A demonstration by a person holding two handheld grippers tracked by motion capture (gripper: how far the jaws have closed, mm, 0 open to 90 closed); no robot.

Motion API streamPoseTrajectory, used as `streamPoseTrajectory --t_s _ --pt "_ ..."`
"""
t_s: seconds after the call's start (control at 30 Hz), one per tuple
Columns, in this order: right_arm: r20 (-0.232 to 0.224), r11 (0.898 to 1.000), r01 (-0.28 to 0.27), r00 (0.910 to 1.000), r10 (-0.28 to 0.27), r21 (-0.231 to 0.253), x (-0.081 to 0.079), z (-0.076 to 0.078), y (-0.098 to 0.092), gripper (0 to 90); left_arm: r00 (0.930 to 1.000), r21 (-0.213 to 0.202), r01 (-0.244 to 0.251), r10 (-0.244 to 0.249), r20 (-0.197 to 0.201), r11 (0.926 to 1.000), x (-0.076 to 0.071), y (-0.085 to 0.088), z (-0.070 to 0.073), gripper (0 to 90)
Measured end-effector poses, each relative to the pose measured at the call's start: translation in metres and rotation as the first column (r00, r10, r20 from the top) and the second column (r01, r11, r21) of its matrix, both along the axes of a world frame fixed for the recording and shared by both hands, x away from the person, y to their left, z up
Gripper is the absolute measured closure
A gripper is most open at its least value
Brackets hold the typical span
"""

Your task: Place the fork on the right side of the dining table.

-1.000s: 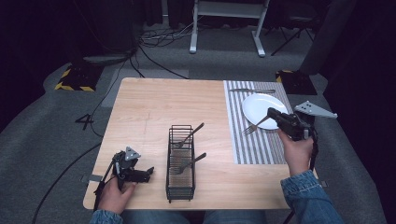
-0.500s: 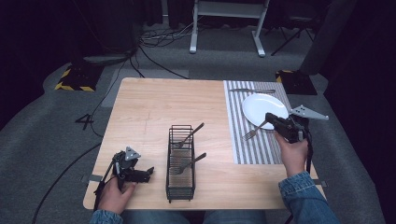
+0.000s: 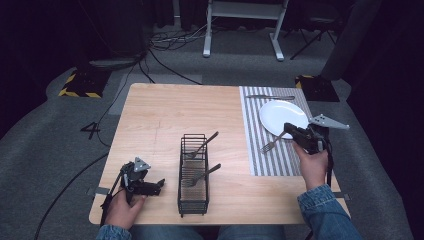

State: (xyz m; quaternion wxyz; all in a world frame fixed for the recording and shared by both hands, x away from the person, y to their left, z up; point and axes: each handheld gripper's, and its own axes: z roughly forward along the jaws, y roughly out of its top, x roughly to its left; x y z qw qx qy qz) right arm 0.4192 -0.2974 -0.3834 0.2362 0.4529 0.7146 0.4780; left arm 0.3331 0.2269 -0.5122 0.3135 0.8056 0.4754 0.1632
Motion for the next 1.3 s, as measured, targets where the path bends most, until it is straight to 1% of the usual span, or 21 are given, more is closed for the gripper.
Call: streamPoseTrajectory --t_s 0.27,0.47,0.6,0.67,0.77,0.87,0.97,1.07,1.13,1.2,1.27,1.3 --pt "-0.016 1.0 0.019 0.9997 -0.019 0.018 0.003 -0.002 -0.006 85.7 1.0 0.0 0.0 0.0 0.0 1.0 0.0 0.0 0.0 0.4" --pt "-0.03 0.999 0.043 0.9987 -0.042 0.016 0.005 -0.003 -0.011 84.3 1.0 0.0 0.0 0.0 0.0 1.0 0.0 0.0 0.0 0.4" --pt "-0.051 0.998 0.069 0.9964 -0.068 0.007 0.01 -0.005 -0.016 81.7 1.0 0.0 0.0 0.0 0.0 1.0 0.0 0.0 0.0 0.4" --pt "-0.066 0.997 0.078 0.9948 -0.077 0.003 0.013 -0.006 -0.02 78.6 1.0 0.0 0.0 0.0 0.0 1.0 0.0 0.0 0.0 0.4" --pt "-0.095 0.996 0.085 0.992 -0.083 0.013 0.02 -0.009 -0.029 76.2 1.0 0.0 0.0 0.0 0.0 1.0 0.0 0.0 0.0 0.4" --pt "-0.138 0.994 0.101 0.9858 -0.095 0.034 0.025 -0.013 -0.038 69.6 1.0 -0.001 0.0 0.0 0.0 1.0 0.0 0.0 0.0 0.4" --pt "-0.169 0.994 0.108 0.9804 -0.1 0.036 0.03 -0.017 -0.044 61.5 1.0 0.0 0.0 0.0 0.0 1.0 0.0 0.0 0.0 0.4" --pt "-0.184 0.995 0.102 0.9783 -0.096 0.024 0.032 -0.02 -0.048 54.9 1.0 0.0 0.0 0.0 0.0 1.0 0.0 0.0 0.0 0.4" --pt "-0.183 0.994 0.107 0.9777 -0.103 0.01 0.032 -0.023 -0.05 53.1 1.0 0.0 0.0 0.0 0.0 1.0 0.0 0.0 0.0 0.4" --pt "-0.19 0.994 0.113 0.9758 -0.108 0.013 0.032 -0.026 -0.052 51.6 1.0 -0.001 0.0 0.0 0.0 1.0 0.0 0.0 0.0 0.4" --pt "-0.205 0.992 0.123 0.9717 -0.117 0.017 0.032 -0.029 -0.056 51.0 1.0 0.0 0.0 0.0 0.0 1.0 0.0 0.0 0.0 0.4" --pt "-0.205 0.992 0.123 0.9717 -0.117 0.017 0.032 -0.029 -0.056 51.0 1.0 0.0 0.0 0.0 0.0 1.0 0.0 0.0 0.0 0.4"
